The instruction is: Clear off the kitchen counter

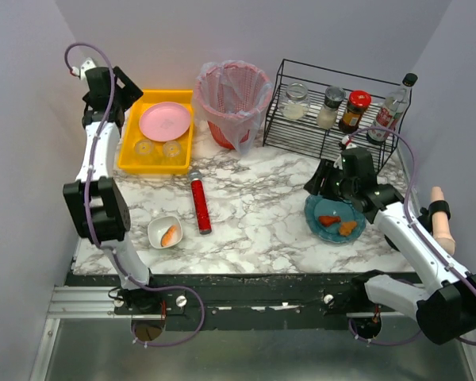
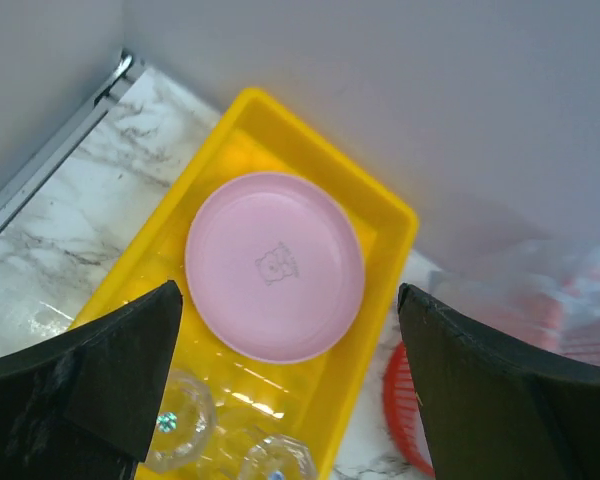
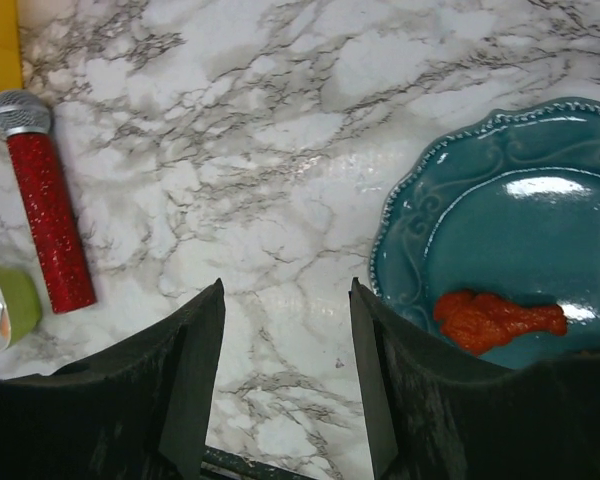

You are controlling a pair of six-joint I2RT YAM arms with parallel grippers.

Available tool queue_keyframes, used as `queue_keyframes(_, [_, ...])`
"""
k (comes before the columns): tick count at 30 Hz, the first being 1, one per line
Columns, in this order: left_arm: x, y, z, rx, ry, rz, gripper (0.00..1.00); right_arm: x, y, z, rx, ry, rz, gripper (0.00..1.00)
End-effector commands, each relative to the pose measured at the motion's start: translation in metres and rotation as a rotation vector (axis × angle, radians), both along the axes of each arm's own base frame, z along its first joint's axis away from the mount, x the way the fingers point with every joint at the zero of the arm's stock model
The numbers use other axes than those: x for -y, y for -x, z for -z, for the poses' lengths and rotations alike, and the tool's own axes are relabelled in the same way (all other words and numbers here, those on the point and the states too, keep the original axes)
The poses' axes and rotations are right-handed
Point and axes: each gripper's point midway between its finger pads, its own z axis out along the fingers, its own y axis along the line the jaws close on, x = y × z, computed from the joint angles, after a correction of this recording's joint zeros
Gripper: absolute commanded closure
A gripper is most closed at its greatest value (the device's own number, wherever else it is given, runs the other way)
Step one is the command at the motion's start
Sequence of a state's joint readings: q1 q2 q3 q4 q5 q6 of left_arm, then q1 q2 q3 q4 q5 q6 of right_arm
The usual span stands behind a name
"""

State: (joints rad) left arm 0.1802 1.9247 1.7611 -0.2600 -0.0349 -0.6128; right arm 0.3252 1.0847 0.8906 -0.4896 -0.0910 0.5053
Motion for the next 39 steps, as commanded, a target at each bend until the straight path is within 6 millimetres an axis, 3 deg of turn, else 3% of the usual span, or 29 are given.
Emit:
queue_keyframes(1, [0.048,0.041,-0.076,0.159,-0.051,0.029,0.01,0.029,-0.003,0.004,-0.016,0.085,0.154,0.38])
queue_keyframes(3, [0.088,0.058,-0.084,0.180,-0.021,0.098,0.01,0.033,-0.004,-0.004,0.008,0.084,0.184,0.38])
queue_keyframes(5, [0.142,0.078,-0.086,0.191,-0.001,0.209,0.01,0.037,-0.004,-0.010,0.029,0.081,0.210,0.38])
queue_keyframes(10, [0.247,0.142,-0.068,0.179,0.050,0.454,0.01,0.050,0.000,-0.027,0.068,0.096,0.272,0.37])
queue_keyframes(16, [0.353,0.213,-0.034,0.172,0.213,0.831,0.01,0.066,0.005,-0.061,0.157,0.071,0.354,0.37])
queue_keyframes(22, [0.446,0.260,0.003,0.123,0.289,1.123,0.01,0.071,0.007,-0.100,0.231,0.052,0.370,0.37])
queue_keyframes(25, [0.476,0.273,0.041,0.045,0.294,1.185,0.01,0.071,0.010,-0.109,0.255,0.039,0.366,0.37])
queue_keyframes(32, [0.522,0.284,0.118,-0.078,0.345,1.239,0.01,0.070,0.016,-0.112,0.271,0.028,0.343,0.37])
queue_keyframes(39, [0.535,0.277,0.164,-0.150,0.351,1.181,0.01,0.067,0.019,-0.109,0.265,0.016,0.325,0.37])
